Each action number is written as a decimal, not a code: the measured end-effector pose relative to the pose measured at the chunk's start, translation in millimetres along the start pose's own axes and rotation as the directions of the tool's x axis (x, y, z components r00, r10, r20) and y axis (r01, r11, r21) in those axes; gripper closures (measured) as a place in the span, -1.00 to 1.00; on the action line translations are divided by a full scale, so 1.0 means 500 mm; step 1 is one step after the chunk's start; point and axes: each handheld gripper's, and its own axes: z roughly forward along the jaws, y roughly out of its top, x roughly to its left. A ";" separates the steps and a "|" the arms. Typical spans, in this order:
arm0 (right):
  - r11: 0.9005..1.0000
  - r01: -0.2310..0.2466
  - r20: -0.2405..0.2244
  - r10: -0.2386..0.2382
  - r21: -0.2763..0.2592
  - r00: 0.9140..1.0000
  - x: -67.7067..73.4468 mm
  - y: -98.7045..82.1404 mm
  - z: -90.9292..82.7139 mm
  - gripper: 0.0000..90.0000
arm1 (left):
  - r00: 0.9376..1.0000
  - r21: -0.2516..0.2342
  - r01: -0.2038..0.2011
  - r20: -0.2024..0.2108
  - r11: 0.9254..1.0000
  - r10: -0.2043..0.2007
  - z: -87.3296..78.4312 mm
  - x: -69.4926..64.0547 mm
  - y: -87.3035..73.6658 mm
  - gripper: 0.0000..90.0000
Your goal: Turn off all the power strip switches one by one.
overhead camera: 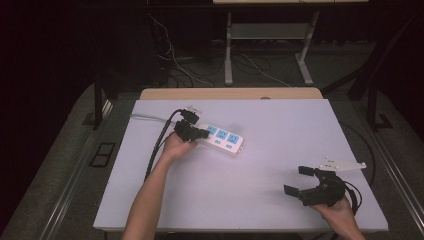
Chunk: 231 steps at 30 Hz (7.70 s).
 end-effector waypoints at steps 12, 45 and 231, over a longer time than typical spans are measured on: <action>1.000 -0.008 0.007 0.008 -0.010 1.000 -0.004 0.001 -0.003 -0.99 | 1.000 -0.048 0.009 0.017 0.999 -0.009 -0.016 -0.006 0.012 0.99; 1.000 -0.005 0.008 0.005 -0.007 1.000 -0.003 0.002 -0.001 -0.99 | 0.994 -0.037 -0.096 0.050 0.995 0.098 -0.009 -0.060 0.028 0.99; 1.000 0.001 0.012 -0.001 -0.008 1.000 -0.007 0.000 -0.012 -0.99 | 0.981 0.100 -0.159 0.132 0.982 0.145 0.064 -0.128 0.046 0.99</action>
